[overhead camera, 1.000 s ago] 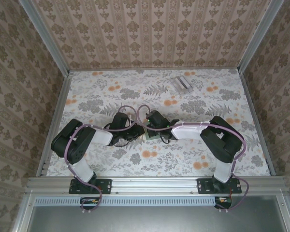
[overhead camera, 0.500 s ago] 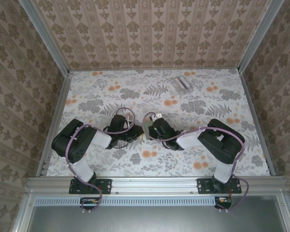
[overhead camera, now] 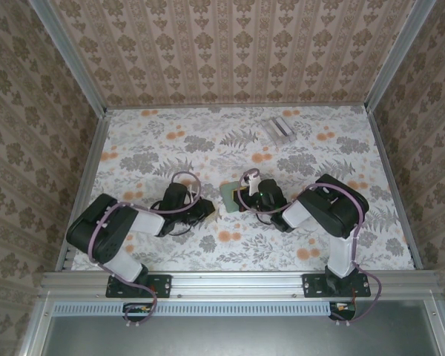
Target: Put the credit cards into the card holder
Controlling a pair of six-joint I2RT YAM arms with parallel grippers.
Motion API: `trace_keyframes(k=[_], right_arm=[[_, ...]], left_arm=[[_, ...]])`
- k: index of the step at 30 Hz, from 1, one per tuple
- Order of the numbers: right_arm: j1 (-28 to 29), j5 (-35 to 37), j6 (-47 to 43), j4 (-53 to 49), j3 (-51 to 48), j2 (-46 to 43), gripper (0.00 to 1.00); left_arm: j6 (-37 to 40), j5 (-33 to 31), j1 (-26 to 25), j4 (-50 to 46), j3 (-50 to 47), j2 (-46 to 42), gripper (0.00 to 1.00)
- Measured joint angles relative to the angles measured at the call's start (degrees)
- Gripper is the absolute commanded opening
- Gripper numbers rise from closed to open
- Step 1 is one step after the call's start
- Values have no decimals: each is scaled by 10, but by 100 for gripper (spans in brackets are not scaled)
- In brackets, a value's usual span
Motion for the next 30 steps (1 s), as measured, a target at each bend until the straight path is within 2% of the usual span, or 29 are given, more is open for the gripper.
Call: trace_keyframes(k=[5, 8, 13, 21, 30], right_arm=[[-9, -29, 6, -43, 15, -12, 0], [-9, -49, 8, -109, 38, -29, 0], [-8, -72, 7, -215, 75, -50, 0], [-9, -83, 7, -288, 97, -62, 0], [-26, -108, 15, -313, 98, -94, 0]], left_arm=[[34, -38, -1, -140, -13, -119, 20], [71, -76, -1, -252, 6, -217, 22], [124, -125, 0, -370, 44, -326, 25], [165, -157, 4, -471, 51, -351, 25], [166, -158, 4, -488, 43, -371, 25]])
